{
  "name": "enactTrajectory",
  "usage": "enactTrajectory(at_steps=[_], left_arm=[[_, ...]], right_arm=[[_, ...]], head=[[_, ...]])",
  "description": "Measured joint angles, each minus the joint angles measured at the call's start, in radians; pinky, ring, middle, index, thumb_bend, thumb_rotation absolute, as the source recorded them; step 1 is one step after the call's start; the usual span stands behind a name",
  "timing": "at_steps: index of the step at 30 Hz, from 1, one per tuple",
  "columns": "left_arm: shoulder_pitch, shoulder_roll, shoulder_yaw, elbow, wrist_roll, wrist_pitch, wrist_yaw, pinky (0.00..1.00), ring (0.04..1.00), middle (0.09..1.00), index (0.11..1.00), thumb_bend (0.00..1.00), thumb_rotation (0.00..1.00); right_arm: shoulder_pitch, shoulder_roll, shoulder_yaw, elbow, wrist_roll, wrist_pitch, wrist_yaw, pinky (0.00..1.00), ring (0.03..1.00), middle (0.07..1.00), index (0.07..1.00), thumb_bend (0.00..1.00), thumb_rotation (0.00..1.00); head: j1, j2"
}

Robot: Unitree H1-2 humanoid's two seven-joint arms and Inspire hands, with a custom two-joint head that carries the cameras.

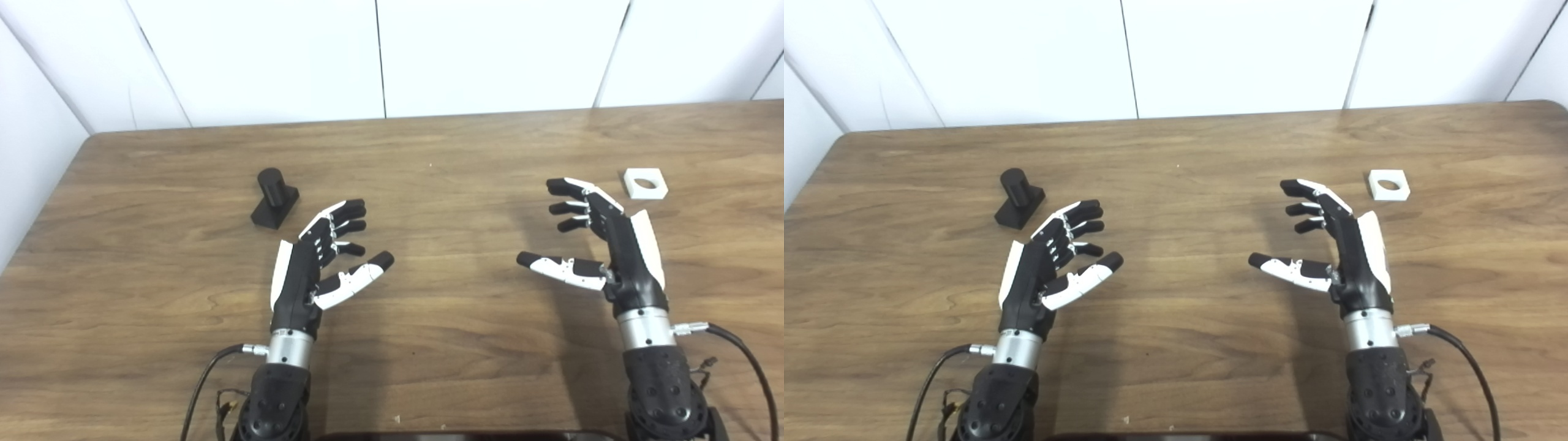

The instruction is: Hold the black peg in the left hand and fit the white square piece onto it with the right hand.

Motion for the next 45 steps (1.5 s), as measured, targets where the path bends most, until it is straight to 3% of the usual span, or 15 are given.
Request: enactTrajectory(at_steps=[6,9,10,12,15,29,36,40,45], left_arm=[[0.002,-0.003,-0.002,0.000,0.002,0.000,0.004,0.59,0.732,0.767,0.736,0.80,0.30],[0.001,-0.011,-0.012,0.000,0.024,0.000,0.012,0.59,0.723,0.764,0.741,0.80,0.31],[0.001,-0.018,-0.018,0.002,0.033,0.000,0.016,0.58,0.719,0.763,0.738,0.81,0.30],[0.001,-0.031,-0.028,0.012,0.043,-0.001,0.022,0.57,0.714,0.761,0.731,0.82,0.30],[-0.001,-0.056,-0.046,0.055,0.071,-0.010,0.041,0.55,0.710,0.757,0.728,0.81,0.30],[-0.015,-0.072,-0.041,0.080,0.145,-0.017,0.104,0.53,0.660,0.722,0.694,0.80,0.25],[-0.016,-0.069,-0.039,0.022,0.237,-0.005,0.139,0.51,0.635,0.702,0.670,0.75,0.22],[-0.016,-0.059,-0.029,-0.042,0.378,0.048,0.162,0.57,0.671,0.707,0.663,0.75,0.22],[-0.049,-0.048,0.018,-0.109,0.464,0.119,0.172,0.58,0.690,0.715,0.657,0.75,0.21]], right_arm=[[0.001,0.001,-0.001,0.000,0.006,0.000,-0.001,0.54,0.678,0.767,0.744,0.68,0.11],[0.003,-0.005,-0.008,0.001,0.005,-0.004,-0.001,0.54,0.682,0.776,0.749,0.66,0.05],[0.004,-0.010,-0.014,0.004,0.009,-0.015,-0.001,0.54,0.683,0.776,0.749,0.65,0.03],[0.005,-0.020,-0.024,0.006,0.023,-0.023,0.000,0.55,0.687,0.779,0.753,0.64,0.01],[0.010,-0.022,-0.051,0.010,0.062,-0.029,0.000,0.55,0.674,0.764,0.744,0.65,0.00],[0.011,-0.024,-0.062,0.049,0.075,-0.057,-0.001,0.51,0.659,0.747,0.730,0.64,0.01],[0.011,-0.024,-0.064,0.049,0.075,-0.057,0.000,0.49,0.641,0.732,0.719,0.64,0.03],[0.011,-0.024,-0.064,0.049,0.075,-0.057,0.000,0.49,0.638,0.729,0.715,0.64,0.02],[0.011,-0.024,-0.064,0.048,0.075,-0.057,0.000,0.49,0.637,0.734,0.715,0.63,0.02]], head=[[0.071,-0.009],[0.251,-0.041],[0.252,-0.041],[0.327,-0.064],[0.357,-0.077],[0.347,-0.081],[0.342,-0.083],[0.341,-0.081],[0.341,-0.081]])
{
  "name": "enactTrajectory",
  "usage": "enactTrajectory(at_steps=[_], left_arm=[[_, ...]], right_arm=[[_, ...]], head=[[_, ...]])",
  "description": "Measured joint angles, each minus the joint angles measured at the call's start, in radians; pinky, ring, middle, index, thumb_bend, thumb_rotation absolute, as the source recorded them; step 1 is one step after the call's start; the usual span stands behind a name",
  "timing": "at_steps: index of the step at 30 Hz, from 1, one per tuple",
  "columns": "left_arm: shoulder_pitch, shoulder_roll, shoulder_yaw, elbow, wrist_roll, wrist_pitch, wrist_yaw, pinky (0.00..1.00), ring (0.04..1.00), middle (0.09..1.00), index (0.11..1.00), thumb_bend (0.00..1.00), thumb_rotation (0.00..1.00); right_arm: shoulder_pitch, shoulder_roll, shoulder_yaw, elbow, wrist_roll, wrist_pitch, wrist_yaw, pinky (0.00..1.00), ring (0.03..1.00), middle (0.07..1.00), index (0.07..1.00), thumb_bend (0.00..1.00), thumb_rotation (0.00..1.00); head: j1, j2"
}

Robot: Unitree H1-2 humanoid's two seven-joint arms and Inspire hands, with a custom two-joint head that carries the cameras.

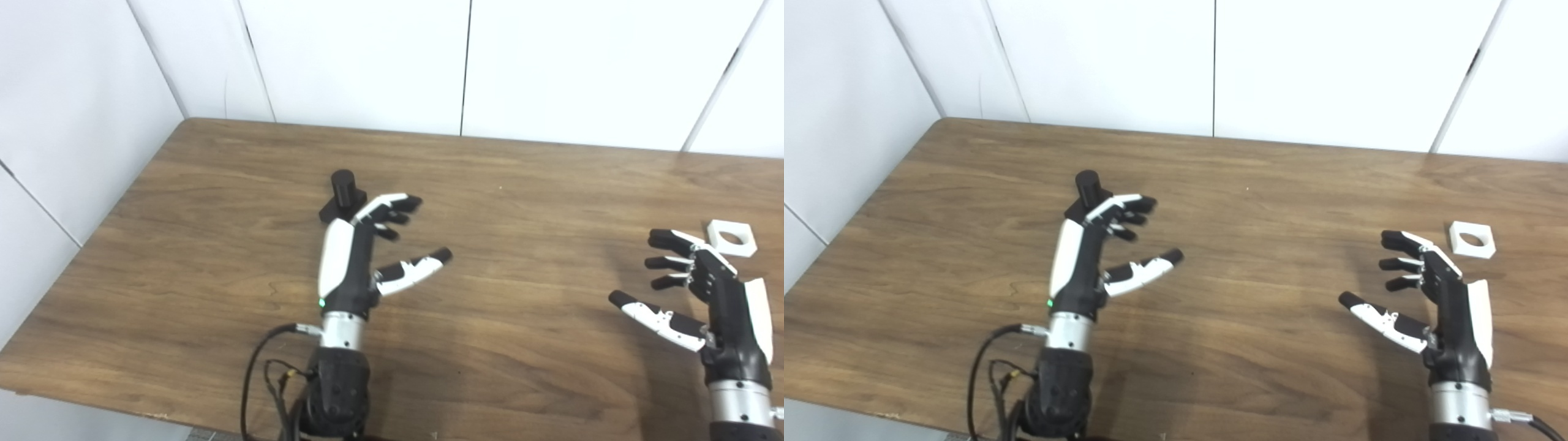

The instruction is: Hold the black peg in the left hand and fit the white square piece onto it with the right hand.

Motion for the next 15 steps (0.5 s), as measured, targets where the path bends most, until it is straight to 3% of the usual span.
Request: enactTrajectory(at_steps=[15], left_arm=[[-0.135,0.131,0.028,-0.019,0.167,0.138,-0.053,0.56,0.687,0.730,0.651,0.77,0.23]], right_arm=[[-0.001,0.000,-0.007,-0.013,0.005,0.020,0.007,0.46,0.611,0.724,0.701,0.64,0.01]], head=[[-0.006,0.002]])
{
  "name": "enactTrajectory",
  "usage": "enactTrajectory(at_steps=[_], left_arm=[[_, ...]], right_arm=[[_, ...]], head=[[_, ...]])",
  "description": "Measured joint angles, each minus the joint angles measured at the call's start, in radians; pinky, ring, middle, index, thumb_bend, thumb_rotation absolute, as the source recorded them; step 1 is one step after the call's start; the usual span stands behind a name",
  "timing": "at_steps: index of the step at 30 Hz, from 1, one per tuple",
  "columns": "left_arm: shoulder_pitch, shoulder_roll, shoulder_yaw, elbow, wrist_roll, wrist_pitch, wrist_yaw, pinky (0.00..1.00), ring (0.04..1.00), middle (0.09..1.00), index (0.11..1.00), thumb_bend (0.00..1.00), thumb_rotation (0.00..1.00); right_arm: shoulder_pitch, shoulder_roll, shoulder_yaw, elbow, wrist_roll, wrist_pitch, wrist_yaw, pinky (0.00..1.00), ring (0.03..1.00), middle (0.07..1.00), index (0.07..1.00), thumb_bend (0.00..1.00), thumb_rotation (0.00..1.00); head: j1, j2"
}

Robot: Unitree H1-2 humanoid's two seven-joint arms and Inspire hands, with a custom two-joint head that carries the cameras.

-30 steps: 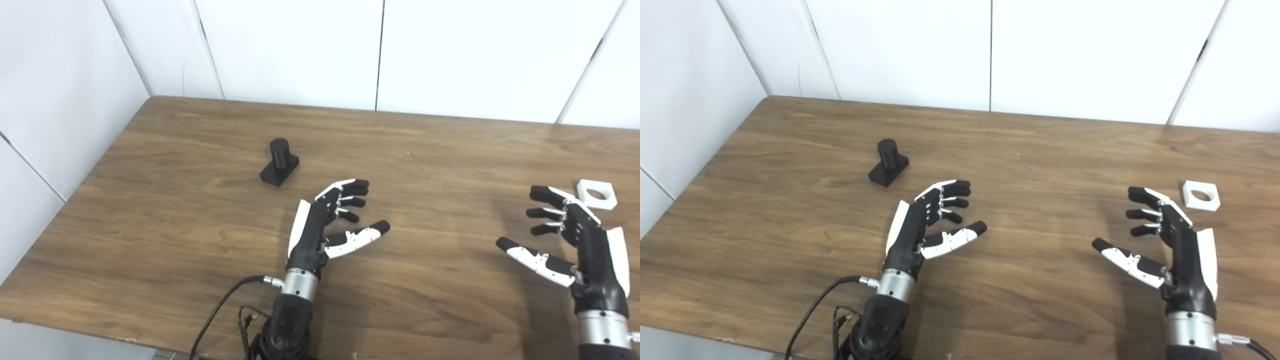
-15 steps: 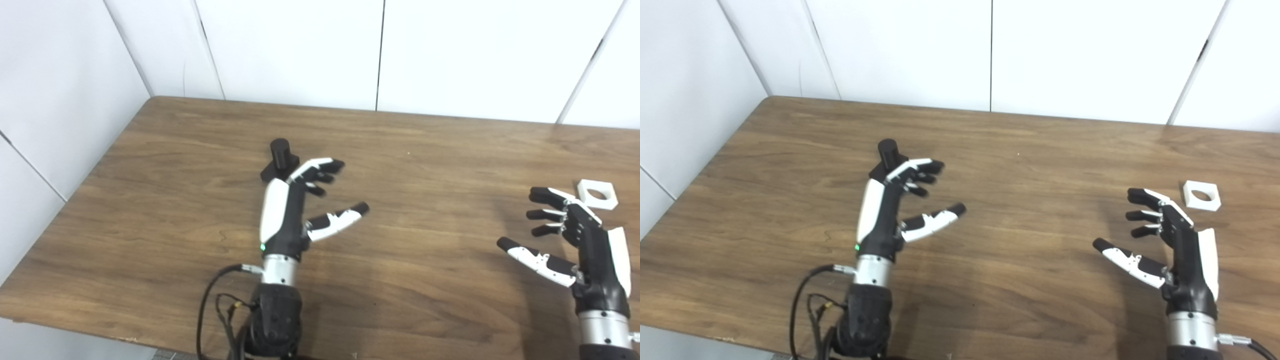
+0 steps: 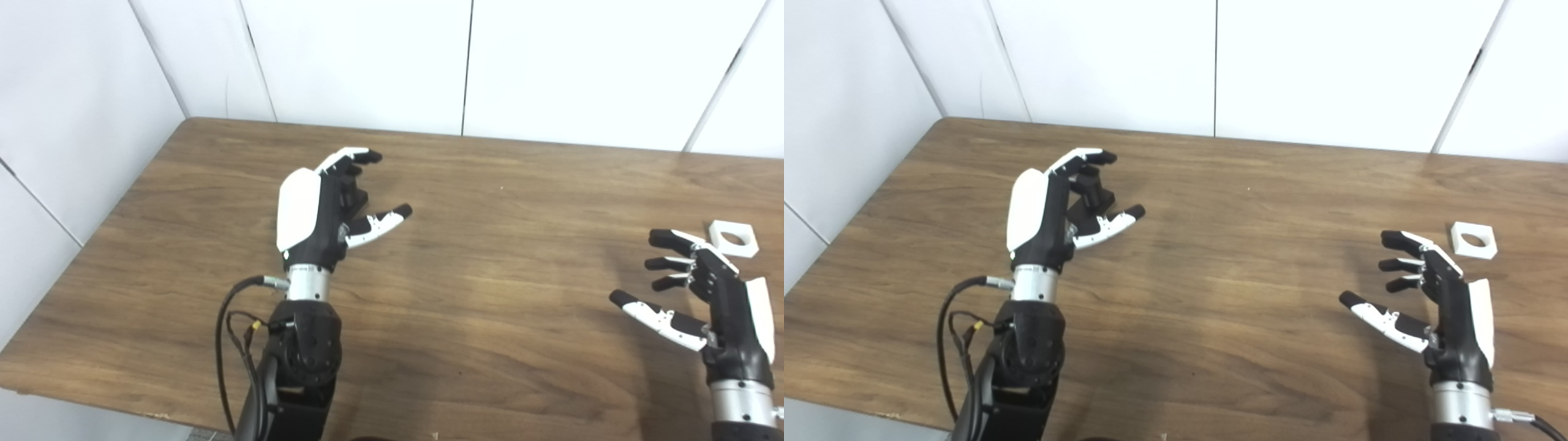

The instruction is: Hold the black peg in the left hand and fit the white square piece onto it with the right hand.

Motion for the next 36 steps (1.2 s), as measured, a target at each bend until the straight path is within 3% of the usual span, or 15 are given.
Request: enactTrajectory(at_steps=[10,16,24,28,36], left_arm=[[-0.104,0.098,-0.001,0.135,0.117,0.048,0.002,0.49,0.675,0.747,0.659,0.77,0.26],[-0.151,0.126,-0.002,0.192,0.181,0.097,0.006,0.50,0.708,0.770,0.657,0.78,0.28],[-0.171,0.149,-0.003,0.252,0.245,0.174,0.009,0.58,0.770,0.812,0.651,0.83,0.33],[-0.176,0.153,-0.001,0.278,0.249,0.198,0.009,0.68,0.803,0.829,0.652,0.83,0.34],[-0.190,0.145,0.025,0.338,0.296,0.215,0.001,0.77,0.875,0.900,0.682,0.89,0.47]], right_arm=[[0.000,-0.012,-0.009,-0.001,0.014,0.000,0.011,0.45,0.598,0.719,0.697,0.64,0.00],[0.001,-0.013,-0.010,-0.001,0.014,0.000,0.011,0.44,0.588,0.715,0.698,0.63,0.00],[0.004,-0.013,-0.009,-0.001,0.012,0.000,0.011,0.44,0.588,0.711,0.696,0.63,0.00],[0.007,-0.013,-0.007,-0.002,0.012,0.000,0.011,0.43,0.588,0.713,0.689,0.61,0.00],[0.008,-0.014,-0.005,-0.009,0.009,0.000,0.011,0.45,0.601,0.720,0.694,0.60,0.00]], head=[[0.003,-0.002],[-0.003,-0.006],[-0.008,-0.005],[-0.023,0.002],[-0.026,0.005]])
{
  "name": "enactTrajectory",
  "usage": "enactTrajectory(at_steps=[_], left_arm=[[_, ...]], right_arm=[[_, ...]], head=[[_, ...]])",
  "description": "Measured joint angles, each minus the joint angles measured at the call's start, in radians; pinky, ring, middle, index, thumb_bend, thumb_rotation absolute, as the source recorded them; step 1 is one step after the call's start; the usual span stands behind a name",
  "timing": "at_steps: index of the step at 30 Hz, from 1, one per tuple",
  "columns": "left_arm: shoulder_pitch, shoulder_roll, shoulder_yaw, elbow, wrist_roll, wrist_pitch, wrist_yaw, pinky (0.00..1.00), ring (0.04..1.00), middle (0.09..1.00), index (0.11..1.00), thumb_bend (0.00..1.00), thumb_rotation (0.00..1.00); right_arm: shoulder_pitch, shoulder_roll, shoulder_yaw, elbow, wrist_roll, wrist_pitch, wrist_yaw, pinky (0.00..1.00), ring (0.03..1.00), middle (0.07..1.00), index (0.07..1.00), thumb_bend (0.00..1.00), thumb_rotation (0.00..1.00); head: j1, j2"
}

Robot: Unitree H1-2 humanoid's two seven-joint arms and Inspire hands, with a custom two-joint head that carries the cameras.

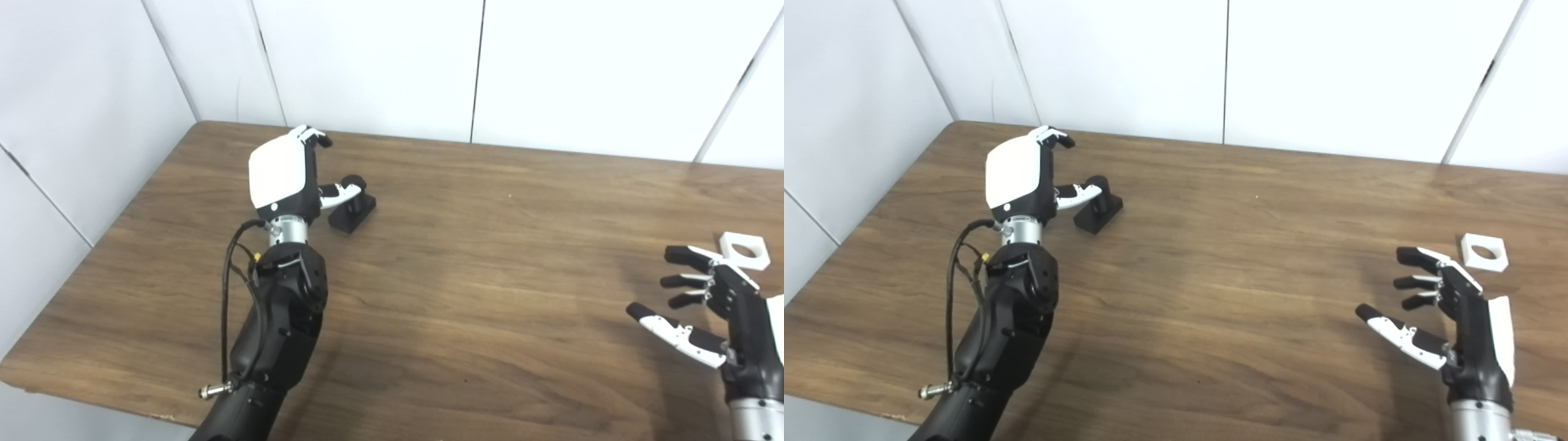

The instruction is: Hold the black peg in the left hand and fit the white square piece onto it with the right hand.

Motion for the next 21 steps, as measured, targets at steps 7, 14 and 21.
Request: enactTrajectory(at_steps=[7,14,21], left_arm=[[-0.010,-0.034,0.032,0.058,0.052,0.002,-0.039,0.77,0.904,0.932,0.681,0.98,0.59],[-0.014,-0.050,0.040,0.109,0.056,0.002,-0.050,0.77,0.906,0.944,0.673,1.00,0.63],[-0.014,-0.063,0.038,0.121,0.052,0.002,-0.070,0.77,0.901,0.943,0.668,1.00,0.65]], right_arm=[[0.002,0.000,0.000,-0.027,-0.005,0.004,0.001,0.44,0.589,0.715,0.682,0.60,0.00],[0.002,0.000,0.003,-0.026,-0.013,0.002,0.001,0.43,0.581,0.712,0.666,0.59,0.00],[0.002,0.000,0.006,-0.027,-0.019,0.002,0.001,0.44,0.593,0.723,0.665,0.59,0.00]], head=[[-0.008,0.005],[-0.014,0.006],[-0.017,0.006]])
